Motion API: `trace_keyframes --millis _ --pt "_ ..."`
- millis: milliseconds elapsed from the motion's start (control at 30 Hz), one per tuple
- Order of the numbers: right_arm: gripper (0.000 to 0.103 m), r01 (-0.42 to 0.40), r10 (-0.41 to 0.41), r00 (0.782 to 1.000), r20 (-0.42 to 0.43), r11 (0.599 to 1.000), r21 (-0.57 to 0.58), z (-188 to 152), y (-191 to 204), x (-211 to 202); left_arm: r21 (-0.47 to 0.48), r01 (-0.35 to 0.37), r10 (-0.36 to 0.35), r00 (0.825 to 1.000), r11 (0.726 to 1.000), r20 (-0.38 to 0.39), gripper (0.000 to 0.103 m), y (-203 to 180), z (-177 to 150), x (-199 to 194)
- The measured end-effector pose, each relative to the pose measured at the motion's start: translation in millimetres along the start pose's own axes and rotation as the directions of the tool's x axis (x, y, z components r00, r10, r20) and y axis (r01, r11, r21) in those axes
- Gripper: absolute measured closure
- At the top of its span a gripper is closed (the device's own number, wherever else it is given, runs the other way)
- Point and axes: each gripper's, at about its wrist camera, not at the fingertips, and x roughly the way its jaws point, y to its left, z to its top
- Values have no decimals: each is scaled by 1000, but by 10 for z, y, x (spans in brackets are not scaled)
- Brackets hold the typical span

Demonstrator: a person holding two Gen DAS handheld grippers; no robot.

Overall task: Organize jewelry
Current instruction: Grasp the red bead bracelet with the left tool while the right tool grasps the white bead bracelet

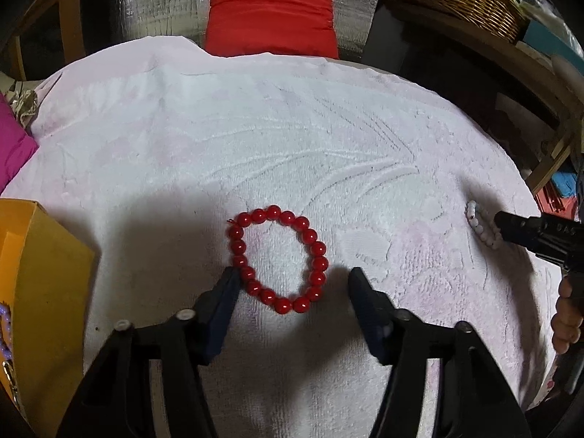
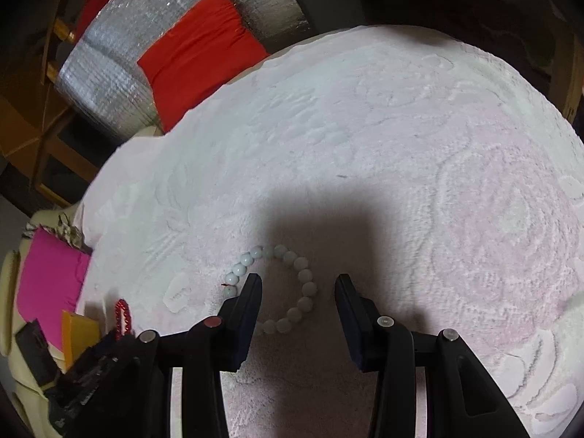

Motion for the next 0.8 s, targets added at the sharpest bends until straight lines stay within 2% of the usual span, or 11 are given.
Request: trace_keyframes --millis 33,67,167,300,333,367,467,800 --pt "62 26 -26 1000 9 999 -32 -18 59 10 5 -4 4 1000 1000 1 55 9 -4 -5" --pt "70 59 -58 998 16 996 -71 -40 124 29 13 -11 11 1000 1000 3 59 -20 -5 10" --pt "84 157 -152 987 43 974 -165 -111 271 92 39 -31 31 1000 999 7 64 -85 -16 -1" --pt "88 231 -215 972 92 943 -240 -189 402 96 71 -45 45 999 996 12 77 -160 -38 -50" --pt "88 235 -218 971 96 941 -242 -196 412 87 72 -49 48 999 996 13 79 -163 -39 -58" --pt "93 235 -218 971 97 941 -242 -196 419 78 74 -54 53 998 996 13 82 -164 -44 -66" --pt "92 229 -210 972 103 945 -234 -185 422 23 74 -63 62 998 995 18 92 -160 -42 -85" --pt "92 161 -141 984 105 963 -218 -191 426 -155 97 -57 53 998 994 42 93 -221 -35 -193"
